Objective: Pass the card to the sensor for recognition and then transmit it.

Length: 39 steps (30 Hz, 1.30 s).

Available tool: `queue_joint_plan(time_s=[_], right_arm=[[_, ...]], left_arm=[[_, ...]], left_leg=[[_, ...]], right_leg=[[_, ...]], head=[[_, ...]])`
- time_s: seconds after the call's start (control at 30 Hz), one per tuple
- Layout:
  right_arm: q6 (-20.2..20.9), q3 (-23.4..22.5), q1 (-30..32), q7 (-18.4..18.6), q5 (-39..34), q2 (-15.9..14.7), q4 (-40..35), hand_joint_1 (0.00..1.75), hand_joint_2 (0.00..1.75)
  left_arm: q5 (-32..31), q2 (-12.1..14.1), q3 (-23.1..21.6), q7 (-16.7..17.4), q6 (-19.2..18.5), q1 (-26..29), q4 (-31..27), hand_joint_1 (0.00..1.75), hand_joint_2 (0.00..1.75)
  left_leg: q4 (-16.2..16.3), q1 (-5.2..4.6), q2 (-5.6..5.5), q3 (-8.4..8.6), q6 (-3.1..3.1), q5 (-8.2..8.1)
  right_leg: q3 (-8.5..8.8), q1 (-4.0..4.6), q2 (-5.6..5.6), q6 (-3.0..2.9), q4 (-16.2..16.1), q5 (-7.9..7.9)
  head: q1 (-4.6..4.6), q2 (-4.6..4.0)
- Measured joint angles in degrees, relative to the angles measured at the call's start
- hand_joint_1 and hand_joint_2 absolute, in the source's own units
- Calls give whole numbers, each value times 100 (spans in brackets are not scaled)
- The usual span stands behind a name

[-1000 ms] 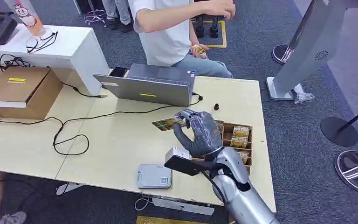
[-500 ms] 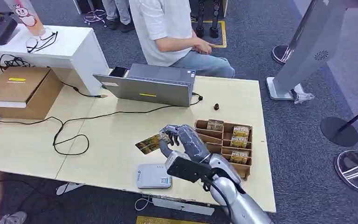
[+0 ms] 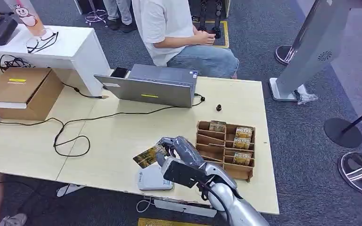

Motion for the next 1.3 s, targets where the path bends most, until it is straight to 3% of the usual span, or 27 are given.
queue_joint_plan(time_s=[0.5,1.3], right_arm=[[11,20,95,76,31,0,221,175,175],[57,455,-29,131,227,129,603,175,175]], left_arm=[[177,31,-177,0,74,1,98,0,0],[457,96,-474,4,125,-20,249,0,0]], left_leg=[[0,0,0,0,0,0],[0,0,0,0,0,1]], right_leg=[[0,0,0,0,0,0],[0,0,0,0,1,0]], head=[[0,0],[0,0]])
